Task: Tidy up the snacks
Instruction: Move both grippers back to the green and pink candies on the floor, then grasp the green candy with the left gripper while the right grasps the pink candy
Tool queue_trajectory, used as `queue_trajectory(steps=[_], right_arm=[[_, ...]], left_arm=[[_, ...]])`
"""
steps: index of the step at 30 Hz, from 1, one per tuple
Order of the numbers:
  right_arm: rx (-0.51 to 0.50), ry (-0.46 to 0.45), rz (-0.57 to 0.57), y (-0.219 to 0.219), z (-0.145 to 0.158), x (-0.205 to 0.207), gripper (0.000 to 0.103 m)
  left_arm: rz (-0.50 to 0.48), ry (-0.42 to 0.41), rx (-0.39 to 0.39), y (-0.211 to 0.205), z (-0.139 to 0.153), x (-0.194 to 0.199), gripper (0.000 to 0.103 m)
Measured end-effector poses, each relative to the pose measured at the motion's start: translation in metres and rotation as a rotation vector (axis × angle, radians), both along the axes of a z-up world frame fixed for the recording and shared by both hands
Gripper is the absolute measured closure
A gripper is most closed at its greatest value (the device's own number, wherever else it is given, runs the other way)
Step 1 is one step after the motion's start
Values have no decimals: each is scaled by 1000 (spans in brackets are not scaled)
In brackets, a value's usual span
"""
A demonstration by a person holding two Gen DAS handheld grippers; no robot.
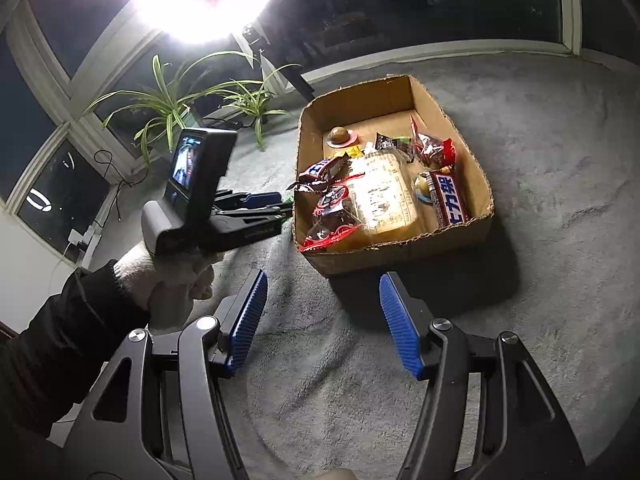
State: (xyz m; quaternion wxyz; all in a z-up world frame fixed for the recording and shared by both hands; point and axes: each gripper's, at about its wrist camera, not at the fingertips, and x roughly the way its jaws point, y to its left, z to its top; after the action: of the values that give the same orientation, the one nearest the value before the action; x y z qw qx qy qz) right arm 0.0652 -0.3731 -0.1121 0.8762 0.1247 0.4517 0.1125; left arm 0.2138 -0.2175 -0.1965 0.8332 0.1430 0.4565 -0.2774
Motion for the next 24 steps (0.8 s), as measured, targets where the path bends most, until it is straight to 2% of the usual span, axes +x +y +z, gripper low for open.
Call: queue_trajectory(steps=[1, 2, 8, 15, 21, 24], right_arm=[[1, -1, 1, 0, 0, 0, 42], [2, -1, 2, 0, 0, -1, 42], [3, -8, 11, 4, 1, 1, 42], [6, 6, 66, 26, -3, 10, 42], [13, 18, 171, 65, -5, 26, 42], [3, 24, 243, 94, -8, 39, 42]], left_arm=[[-11, -16, 18, -3, 0, -2, 72], [-19, -15, 13, -4, 0, -4, 80], [-18, 6, -11, 15, -1, -20, 80], [76, 43, -84, 72, -3, -42, 80], [148, 22, -69, 102, -5, -48, 80], [185, 24, -89, 121, -6, -51, 80]])
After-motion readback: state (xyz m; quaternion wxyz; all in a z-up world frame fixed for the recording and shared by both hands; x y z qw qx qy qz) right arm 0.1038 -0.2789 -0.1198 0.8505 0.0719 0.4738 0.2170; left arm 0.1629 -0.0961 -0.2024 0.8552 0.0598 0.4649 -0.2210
